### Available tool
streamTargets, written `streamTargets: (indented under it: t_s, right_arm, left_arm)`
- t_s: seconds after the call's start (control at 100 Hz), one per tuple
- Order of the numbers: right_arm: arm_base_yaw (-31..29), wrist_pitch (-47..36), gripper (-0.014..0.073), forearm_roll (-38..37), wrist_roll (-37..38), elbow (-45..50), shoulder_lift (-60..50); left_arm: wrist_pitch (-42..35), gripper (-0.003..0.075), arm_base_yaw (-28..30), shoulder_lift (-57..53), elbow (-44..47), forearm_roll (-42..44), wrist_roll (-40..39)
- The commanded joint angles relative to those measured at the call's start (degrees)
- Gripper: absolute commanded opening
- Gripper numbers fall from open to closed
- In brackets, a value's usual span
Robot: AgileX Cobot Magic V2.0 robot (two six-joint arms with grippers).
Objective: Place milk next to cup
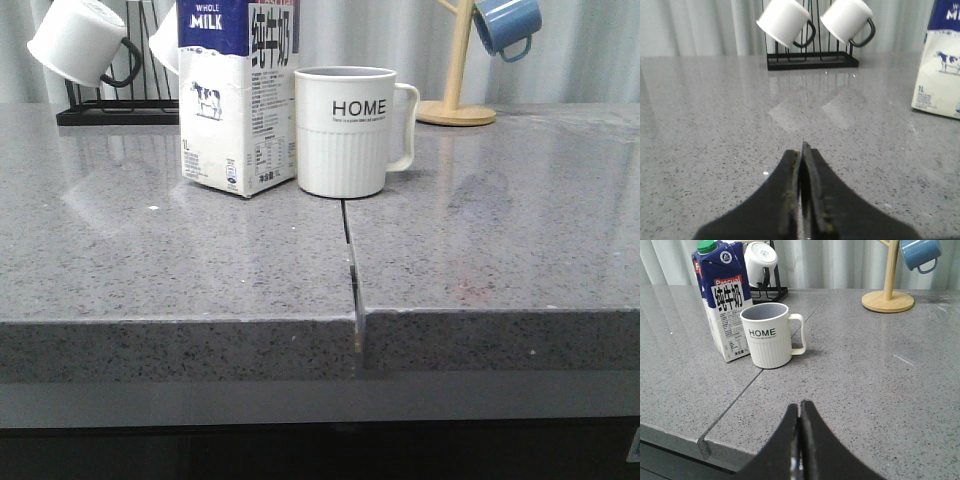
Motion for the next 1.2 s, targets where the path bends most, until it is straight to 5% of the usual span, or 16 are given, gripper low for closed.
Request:
streamTargets:
  t_s: [0.0,1.19]
  right_arm:
    - [0.0,-4.4,-0.0049,-0.2,-0.4,-1.4,0.6]
    - [-0.5,-5.3,-0.0049,-0.5,-0.4,0.3,0.6]
  left_arm:
    - [-6.2,-0.0021,1.1,-1.8,2.4,-0.4,-0.1]
    - [-4.8,-0.0021,3.2,-1.8,2.4,-0.4,-0.1]
